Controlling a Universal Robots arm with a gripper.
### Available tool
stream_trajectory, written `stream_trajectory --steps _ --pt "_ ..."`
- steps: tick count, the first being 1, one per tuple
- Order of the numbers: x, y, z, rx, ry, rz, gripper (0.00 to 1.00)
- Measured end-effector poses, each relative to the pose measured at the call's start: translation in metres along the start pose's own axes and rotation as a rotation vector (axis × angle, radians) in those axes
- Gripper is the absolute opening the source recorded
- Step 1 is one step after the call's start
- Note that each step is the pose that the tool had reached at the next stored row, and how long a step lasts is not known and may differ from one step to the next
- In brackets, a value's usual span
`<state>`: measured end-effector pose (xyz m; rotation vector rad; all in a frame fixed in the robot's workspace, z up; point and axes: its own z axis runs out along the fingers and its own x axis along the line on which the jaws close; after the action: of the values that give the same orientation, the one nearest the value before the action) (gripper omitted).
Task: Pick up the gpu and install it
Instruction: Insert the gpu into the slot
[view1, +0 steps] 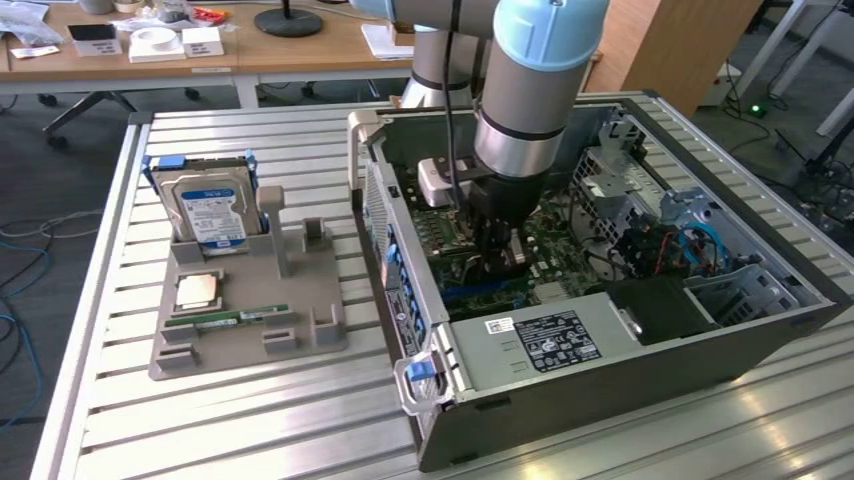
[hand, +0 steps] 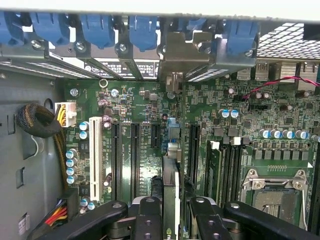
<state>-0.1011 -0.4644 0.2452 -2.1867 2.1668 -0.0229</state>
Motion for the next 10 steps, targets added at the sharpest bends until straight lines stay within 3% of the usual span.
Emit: stream_trajectory --steps 10 --pt "0.0002 0.0003 0.0028 -0.0001 0.0003 0.001 0.26"
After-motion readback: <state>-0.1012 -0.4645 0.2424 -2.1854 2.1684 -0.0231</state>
